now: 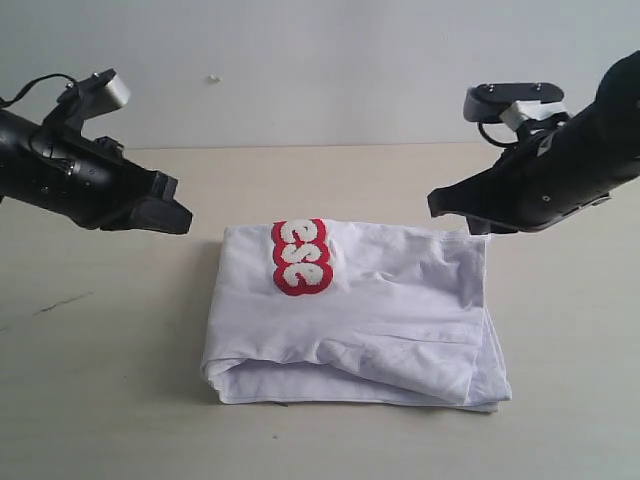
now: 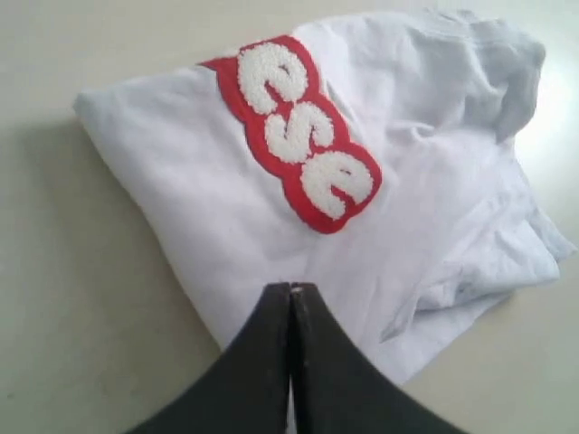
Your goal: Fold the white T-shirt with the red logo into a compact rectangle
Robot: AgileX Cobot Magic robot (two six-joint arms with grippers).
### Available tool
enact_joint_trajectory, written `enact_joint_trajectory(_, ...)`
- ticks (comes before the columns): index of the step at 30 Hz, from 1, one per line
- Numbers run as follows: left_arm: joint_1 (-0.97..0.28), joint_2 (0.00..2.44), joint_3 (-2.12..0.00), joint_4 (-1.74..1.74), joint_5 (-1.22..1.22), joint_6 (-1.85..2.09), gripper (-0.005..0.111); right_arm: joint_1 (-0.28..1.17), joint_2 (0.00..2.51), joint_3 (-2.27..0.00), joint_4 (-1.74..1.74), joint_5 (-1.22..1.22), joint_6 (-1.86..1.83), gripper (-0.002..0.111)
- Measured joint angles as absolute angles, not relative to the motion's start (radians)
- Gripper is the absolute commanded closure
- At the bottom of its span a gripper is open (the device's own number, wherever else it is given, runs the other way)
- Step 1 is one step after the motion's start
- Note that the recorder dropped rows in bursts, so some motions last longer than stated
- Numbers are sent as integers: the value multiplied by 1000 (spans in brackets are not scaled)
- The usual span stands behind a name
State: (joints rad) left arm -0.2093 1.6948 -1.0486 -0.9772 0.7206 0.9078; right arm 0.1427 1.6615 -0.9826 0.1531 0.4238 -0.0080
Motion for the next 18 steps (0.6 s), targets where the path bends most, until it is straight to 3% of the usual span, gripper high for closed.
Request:
enact_joint_trajectory(8, -209, 1553, -878, -1054, 540, 974, 107, 143, 1485, -828, 127, 321, -8, 108)
enact_joint_trajectory(18, -209, 1336, -668, -1439, 387, 1304, 107, 143, 1234, -590, 118, 194, -30, 108)
